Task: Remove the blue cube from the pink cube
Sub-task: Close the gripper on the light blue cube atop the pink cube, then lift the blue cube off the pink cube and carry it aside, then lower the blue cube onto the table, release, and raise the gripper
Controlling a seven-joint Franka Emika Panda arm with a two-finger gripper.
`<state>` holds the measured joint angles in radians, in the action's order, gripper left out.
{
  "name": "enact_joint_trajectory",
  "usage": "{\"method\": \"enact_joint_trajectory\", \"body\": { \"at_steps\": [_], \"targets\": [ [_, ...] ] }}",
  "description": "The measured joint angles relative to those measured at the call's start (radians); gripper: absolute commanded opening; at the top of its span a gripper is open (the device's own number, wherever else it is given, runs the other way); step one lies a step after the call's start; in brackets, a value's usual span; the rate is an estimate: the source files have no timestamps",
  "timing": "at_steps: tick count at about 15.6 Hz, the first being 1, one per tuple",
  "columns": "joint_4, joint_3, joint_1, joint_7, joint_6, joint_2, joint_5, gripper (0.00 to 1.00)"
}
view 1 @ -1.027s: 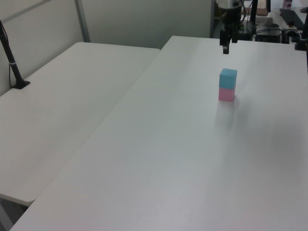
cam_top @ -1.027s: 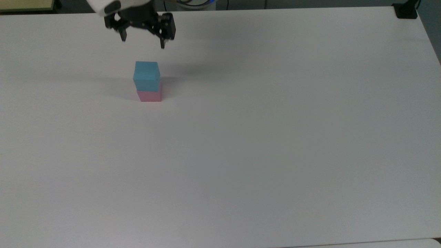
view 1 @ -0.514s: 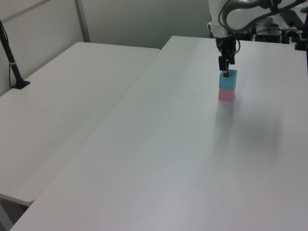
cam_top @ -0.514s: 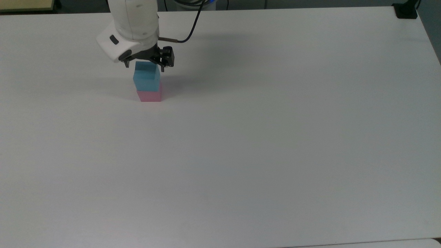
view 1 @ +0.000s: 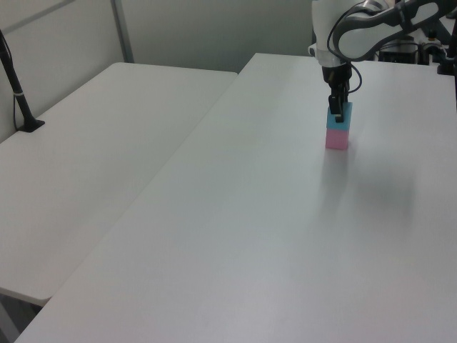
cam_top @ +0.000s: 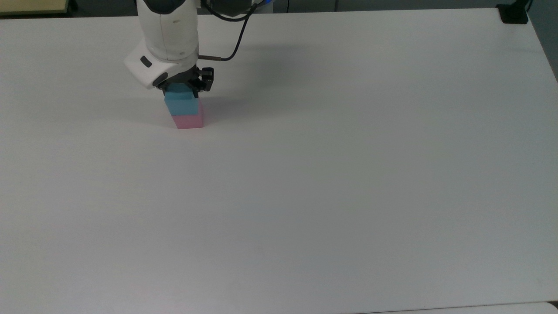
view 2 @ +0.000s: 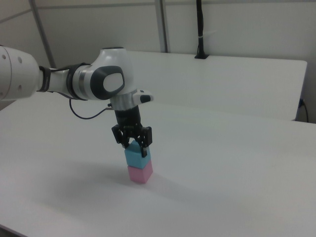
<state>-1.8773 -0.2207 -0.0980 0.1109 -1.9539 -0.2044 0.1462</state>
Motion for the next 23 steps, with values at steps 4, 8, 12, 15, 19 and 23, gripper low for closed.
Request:
{"method": "enact_joint_trajectory", "body": {
  "at_steps": [4, 8, 12, 15, 19, 23],
  "targets": [
    [0.083, 0.001, 0.001, 0.041, -0.005, 0.003, -0.101, 0.38],
    [0.192, 0.004, 0.001, 0.052, -0.005, -0.047, -0.146, 0.38],
    [0.332, 0.011, -0.004, 0.052, -0.038, -0.225, -0.164, 0.38],
    [0.385, 0.013, -0.021, 0.051, -0.13, -0.34, -0.166, 0.39],
    [0.416, 0.009, -0.052, 0.039, -0.183, -0.413, -0.162, 0.48],
    [0.417, 0.009, -0.055, 0.039, -0.183, -0.414, -0.162, 1.0]
  ]
}}
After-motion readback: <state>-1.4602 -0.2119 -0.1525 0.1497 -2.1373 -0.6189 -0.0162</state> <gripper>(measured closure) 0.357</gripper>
